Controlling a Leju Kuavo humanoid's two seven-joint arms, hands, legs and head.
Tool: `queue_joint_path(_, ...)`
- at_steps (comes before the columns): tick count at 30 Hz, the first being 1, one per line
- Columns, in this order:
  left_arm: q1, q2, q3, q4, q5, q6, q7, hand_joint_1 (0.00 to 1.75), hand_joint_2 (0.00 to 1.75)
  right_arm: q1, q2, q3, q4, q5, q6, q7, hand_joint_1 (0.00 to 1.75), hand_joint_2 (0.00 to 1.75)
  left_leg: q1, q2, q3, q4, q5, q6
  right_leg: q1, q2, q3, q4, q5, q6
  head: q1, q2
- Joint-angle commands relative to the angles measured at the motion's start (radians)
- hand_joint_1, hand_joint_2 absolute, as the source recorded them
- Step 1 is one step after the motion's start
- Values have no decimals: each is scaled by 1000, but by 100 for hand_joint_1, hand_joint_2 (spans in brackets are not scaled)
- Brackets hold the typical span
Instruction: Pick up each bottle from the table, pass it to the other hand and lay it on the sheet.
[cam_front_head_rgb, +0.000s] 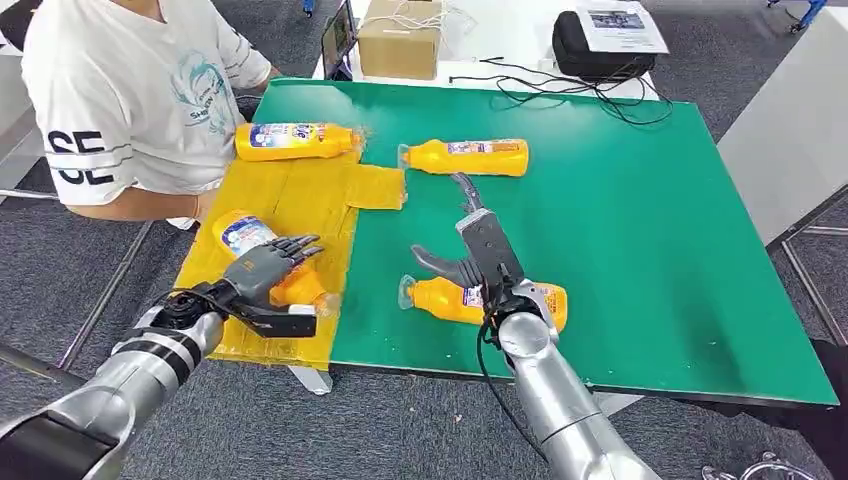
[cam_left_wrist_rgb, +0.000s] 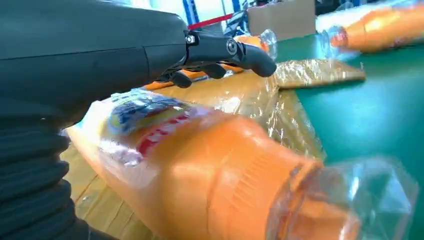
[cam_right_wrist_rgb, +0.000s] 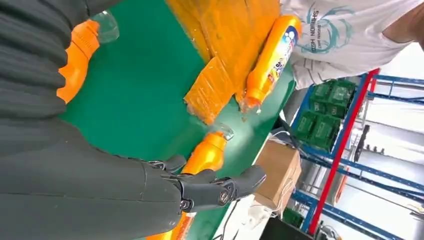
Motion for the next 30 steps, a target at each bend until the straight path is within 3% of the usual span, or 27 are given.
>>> queue_joint_path(1, 118, 68, 290, -205, 202, -15, -77, 0, 175, 22, -40, -25, 16, -13, -15, 2, 0, 175, 1, 2, 5, -1, -3, -1, 1, 2, 5, -1, -2, -1, 0, 0)
queue_joint_path(5, 178, 71, 441, -311, 306, -77, -128, 0, 175, 27, -36, -35, 21, -9, -23, -4, 0, 175, 1, 2, 2, 0, -2, -1, 1, 2, 1, -1, -1, -1, 0, 0)
queue_joint_path(10, 270, 4, 617, -476, 495, -260, -138, 0, 175, 39, -52, -6, 49, 77, -44, 47, 0, 175, 1, 2, 4, 0, -2, -1, 1, 1, 3, -1, -2, -1, 0, 0)
queue_joint_path(11, 312, -20, 652, -522, 516, -298, -138, 0, 175, 57, -59, -6, 47, 110, -51, 62, 0, 0, 0, 1, 2, -1, -1, 0, 0, 1, 1, -1, -1, -1, 0, 0)
queue_joint_path(14, 356, -76, 701, -564, 590, -389, -129, 0, 175, 63, -63, -9, 75, 154, -50, 83, 0, 0, 0, 2, 8, -1, -4, -1, 0, 1, 7, -2, -4, -1, 0, 0)
queue_joint_path(15, 357, -97, 714, -568, 620, -413, -111, 0, 175, 63, -60, -12, 86, 166, -56, 97, 0, 175, 0, 1, 6, -2, -3, -1, 0, 0, 6, -2, -3, -1, 0, 0)
queue_joint_path(19, 333, -146, 698, -574, 665, -449, -84, 0, 175, 24, -56, 11, 184, 211, -24, 147, 0, 175, 0, -1, 3, -1, -2, -1, 0, -1, 3, -1, -2, -1, 0, 0)
queue_joint_path(22, 330, -187, 677, -583, 691, -474, -62, 0, 175, 21, -58, 30, 228, 256, -28, 170, 0, 175, 1, -2, 12, 1, -7, -2, 1, -3, 13, 1, -7, -3, 0, 0)
queue_joint_path(23, 329, -201, 669, -582, 714, -484, -43, 0, 175, 13, -56, 30, 253, 267, -22, 179, 0, 175, 1, -2, 5, -1, -2, -1, 1, -2, 6, -1, -3, -1, 0, 0)
queue_joint_path(30, 377, -282, 608, -622, 826, -578, 5, 0, 175, 19, -91, 39, 291, 317, 1, 226, 0, 175, 0, -2, 6, -1, -3, 0, 0, -1, 7, -1, -3, -1, 0, 0)
